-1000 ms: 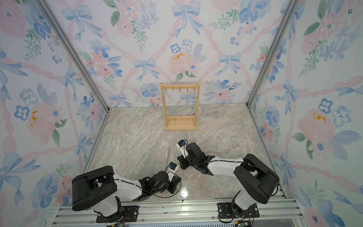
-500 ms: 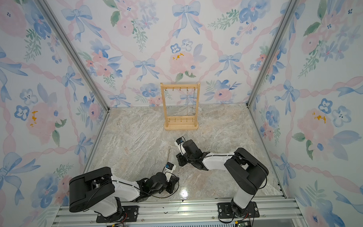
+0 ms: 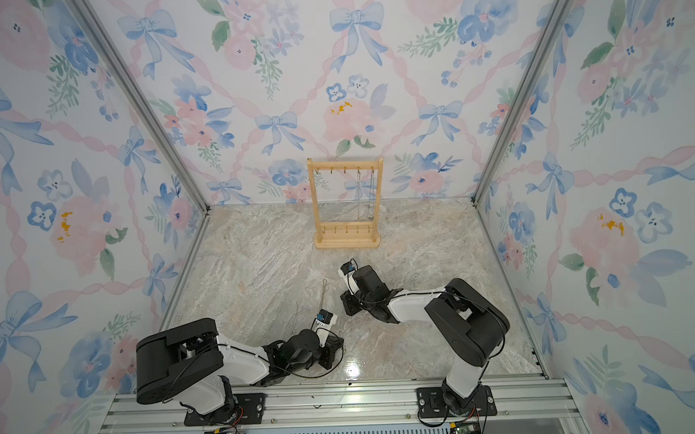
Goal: Take the necklace off the jewelry display stand
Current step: Place the necklace at the center of the board.
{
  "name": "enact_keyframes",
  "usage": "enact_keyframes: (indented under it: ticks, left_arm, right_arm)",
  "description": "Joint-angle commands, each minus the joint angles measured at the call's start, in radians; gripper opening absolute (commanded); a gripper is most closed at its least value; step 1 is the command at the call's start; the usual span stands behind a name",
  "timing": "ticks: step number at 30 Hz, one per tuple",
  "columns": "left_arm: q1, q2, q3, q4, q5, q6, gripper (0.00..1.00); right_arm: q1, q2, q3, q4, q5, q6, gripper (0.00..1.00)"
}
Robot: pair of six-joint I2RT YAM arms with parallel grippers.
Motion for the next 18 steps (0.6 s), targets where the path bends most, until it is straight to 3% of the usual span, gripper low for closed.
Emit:
enact_keyframes:
  ticks: [1, 18]
  left_arm:
    - [-0.004, 0.044, -0.021, -0.143, -0.003, -0.006, 0.0]
    - [-0.005, 0.041, -0.03, -0.144, -0.003, -0.016, 0.0]
  right_arm:
    - [-0.02, 0.033, 0.001, 0.034, 0.001, 0.006, 0.08]
    - [-0.042, 0.054, 0.001, 0.036, 0.0, 0.038, 0.16]
